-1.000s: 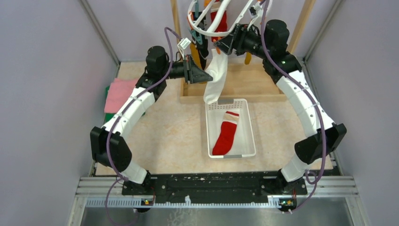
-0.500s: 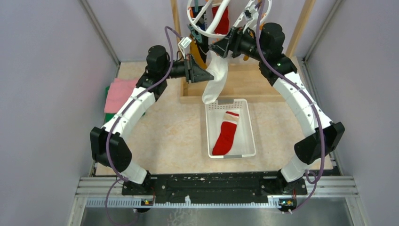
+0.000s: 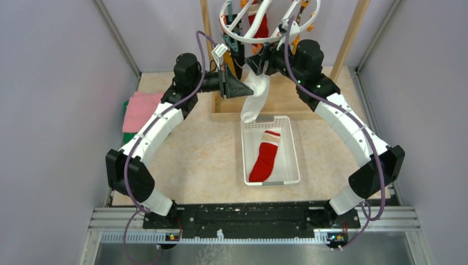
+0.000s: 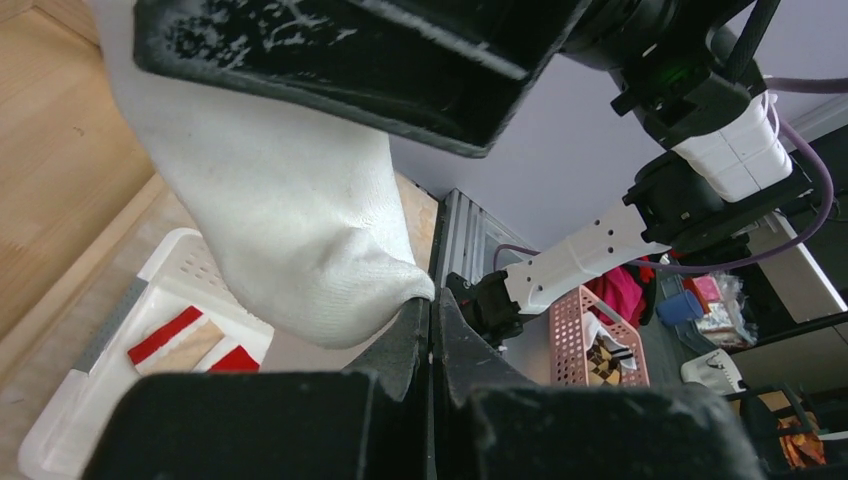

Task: Remove the socks clipped to the hanger

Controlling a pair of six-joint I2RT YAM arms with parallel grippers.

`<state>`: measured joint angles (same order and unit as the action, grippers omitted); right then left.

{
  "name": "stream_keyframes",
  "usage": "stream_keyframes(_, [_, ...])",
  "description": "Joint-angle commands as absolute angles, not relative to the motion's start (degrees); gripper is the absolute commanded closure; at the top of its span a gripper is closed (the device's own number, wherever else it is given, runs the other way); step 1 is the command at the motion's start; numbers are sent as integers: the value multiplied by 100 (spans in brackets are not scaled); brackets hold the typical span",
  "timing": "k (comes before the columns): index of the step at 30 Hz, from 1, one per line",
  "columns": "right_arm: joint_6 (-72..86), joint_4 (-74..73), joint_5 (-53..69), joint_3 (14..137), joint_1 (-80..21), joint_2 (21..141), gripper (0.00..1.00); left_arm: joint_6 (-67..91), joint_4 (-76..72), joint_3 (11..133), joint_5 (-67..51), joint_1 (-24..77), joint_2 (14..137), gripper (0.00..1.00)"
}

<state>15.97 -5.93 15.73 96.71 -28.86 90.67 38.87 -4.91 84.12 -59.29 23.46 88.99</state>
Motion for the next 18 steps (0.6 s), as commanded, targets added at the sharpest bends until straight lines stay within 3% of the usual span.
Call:
stream_keyframes(1, [1237, 204, 767, 9385, -3053, 8625, 39, 3802, -464, 8522, -6054, 2373, 8586, 100])
stream_keyframes(5, [1378, 479, 748, 9282, -3057, 8529, 46, 3771, -450, 8453, -6056, 2373, 8545, 100])
stream_keyframes(12, [1774, 787, 1061, 9368, -3052, 8521, 46, 3691, -396, 8329, -6013, 2371, 8507, 100])
stream_keyframes(18, [1933, 716, 1062, 9488, -3053, 8583, 71, 3654, -334, 8393, -5986, 2373, 8494, 100])
